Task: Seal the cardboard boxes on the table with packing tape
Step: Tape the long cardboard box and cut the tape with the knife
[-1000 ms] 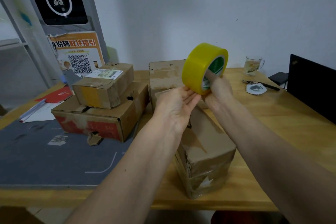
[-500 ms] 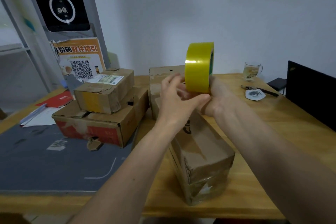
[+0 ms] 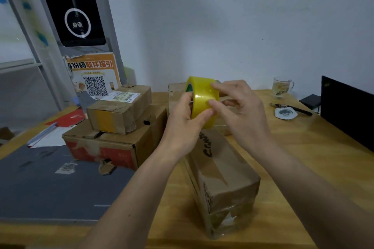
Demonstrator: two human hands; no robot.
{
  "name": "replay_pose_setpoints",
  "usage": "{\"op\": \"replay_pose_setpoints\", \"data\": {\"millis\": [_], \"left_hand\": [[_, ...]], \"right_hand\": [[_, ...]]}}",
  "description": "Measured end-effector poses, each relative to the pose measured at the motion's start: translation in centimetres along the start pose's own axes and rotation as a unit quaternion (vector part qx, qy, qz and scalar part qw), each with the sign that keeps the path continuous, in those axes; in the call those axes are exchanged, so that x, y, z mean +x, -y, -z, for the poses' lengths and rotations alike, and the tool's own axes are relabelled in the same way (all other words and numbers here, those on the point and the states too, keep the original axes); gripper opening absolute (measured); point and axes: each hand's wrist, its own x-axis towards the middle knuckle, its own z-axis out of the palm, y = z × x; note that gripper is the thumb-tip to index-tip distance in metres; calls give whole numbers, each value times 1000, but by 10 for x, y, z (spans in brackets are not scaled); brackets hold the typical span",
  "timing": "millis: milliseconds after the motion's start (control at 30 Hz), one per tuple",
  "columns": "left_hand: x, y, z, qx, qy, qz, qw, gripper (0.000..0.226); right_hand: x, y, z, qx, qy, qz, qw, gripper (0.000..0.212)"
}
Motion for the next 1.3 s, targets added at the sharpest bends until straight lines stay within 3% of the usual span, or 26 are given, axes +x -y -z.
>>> {"op": "replay_pose_setpoints", "data": {"millis": [100,433,533,667,867,1000,1067,1167,1300], "left_hand": [[1,5,3,-1,6,-9,1000,25],[-2,22,5,7,-7,-11,1000,29],[-4,25,2,24,-16,-9,1000,29],[-3,23,2,56,-9,-4,998,29],[0,14,-2,104,-6,6,995,28],[-3,12,-4,148,-22,-13,989,27],[-5,12,0,197,6,-30,980,25],[-6,10,10,187,66,-19,980,26],[-3,7,18,137,-20,10,990,31]], "right_hand": [[2,3,-1,10,-13,-29,999,35],[12,3,-5,11,-12,-101,995,10],[11,-4,-9,-37,-9,-96,995,19],[8,-11,-15,-91,9,-78,993,14],[12,-16,-16,89,-90,-151,980,15],[8,-19,-17,69,-114,-138,981,16],[14,-21,-8,69,-136,-141,978,15],[23,-22,7,40,-120,-126,984,14],[22,-15,4,71,-68,-110,989,4]]}}
